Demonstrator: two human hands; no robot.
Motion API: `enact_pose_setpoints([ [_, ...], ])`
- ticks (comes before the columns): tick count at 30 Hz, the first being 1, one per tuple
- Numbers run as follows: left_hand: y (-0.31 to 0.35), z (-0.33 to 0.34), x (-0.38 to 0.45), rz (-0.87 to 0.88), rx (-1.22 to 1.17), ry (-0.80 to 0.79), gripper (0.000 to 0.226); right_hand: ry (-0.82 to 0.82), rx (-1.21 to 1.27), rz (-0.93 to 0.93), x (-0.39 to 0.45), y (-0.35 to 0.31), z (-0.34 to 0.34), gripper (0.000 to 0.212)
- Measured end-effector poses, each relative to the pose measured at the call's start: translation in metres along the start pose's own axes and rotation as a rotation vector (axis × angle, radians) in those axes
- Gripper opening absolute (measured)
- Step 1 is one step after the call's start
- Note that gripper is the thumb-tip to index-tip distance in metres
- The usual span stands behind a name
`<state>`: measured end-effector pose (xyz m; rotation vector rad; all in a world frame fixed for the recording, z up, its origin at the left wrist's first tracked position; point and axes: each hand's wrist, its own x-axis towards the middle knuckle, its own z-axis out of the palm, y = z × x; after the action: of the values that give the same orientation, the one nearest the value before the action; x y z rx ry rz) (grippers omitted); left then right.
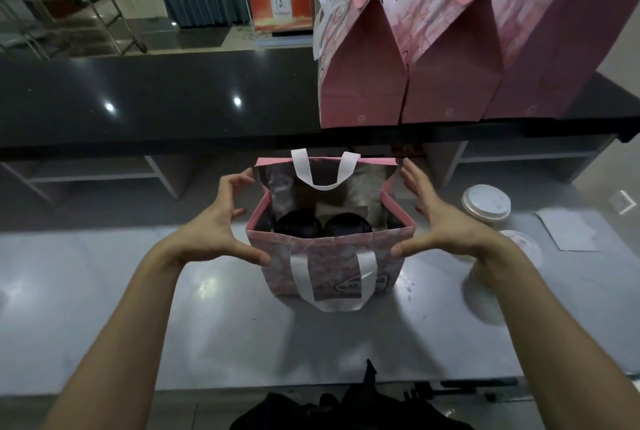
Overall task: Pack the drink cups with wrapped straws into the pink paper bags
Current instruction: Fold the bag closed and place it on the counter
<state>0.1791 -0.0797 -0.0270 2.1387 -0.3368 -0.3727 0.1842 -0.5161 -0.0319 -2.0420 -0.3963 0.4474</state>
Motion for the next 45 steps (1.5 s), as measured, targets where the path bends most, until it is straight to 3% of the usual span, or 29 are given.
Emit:
enact_pose_setpoints([
  [5,0.011,-0.005,0.019,0.019,-0.037,0.033,0.164,0.005,-0.059,0.020,0.024,0.001,-0.005,0.165],
  [9,0.012,-0.010,0.028,0.000,-0.069,0.092,0.161,0.080,-0.057,0.017,0.036,-0.001,-0.012,0.160],
  [12,0.011,-0.015,0.035,0.006,-0.037,0.135,0.140,0.132,-0.060,0.024,0.041,0.000,-0.014,0.150],
  [16,0.010,-0.016,0.041,0.002,0.035,0.161,0.087,0.186,-0.098,-0.022,0.047,0.000,-0.014,0.094],
  [20,0.012,-0.013,0.045,-0.013,0.054,0.192,0.065,0.226,-0.136,-0.019,0.050,-0.005,-0.011,0.061],
  [24,0.011,-0.003,0.049,-0.002,0.027,0.188,0.076,0.208,-0.139,-0.006,0.053,-0.010,-0.006,0.065],
  [28,0.019,0.006,0.047,0.129,0.192,0.330,0.089,0.192,-0.158,0.001,0.053,-0.012,-0.003,0.066],
  [33,0.036,0.007,0.048,0.233,0.641,0.346,0.049,0.209,-0.154,0.014,0.052,-0.015,0.001,0.060],
  [37,0.044,0.012,0.050,0.217,0.693,0.333,0.070,0.220,-0.189,0.012,0.053,-0.015,0.002,0.061],
  [42,0.047,0.018,0.046,0.234,0.460,0.247,0.104,0.225,-0.205,-0.015,0.050,-0.018,0.005,0.080],
  [45,0.042,0.016,0.045,0.201,0.347,0.183,0.113,0.234,-0.210,-0.031,0.050,-0.018,0.006,0.069],
])
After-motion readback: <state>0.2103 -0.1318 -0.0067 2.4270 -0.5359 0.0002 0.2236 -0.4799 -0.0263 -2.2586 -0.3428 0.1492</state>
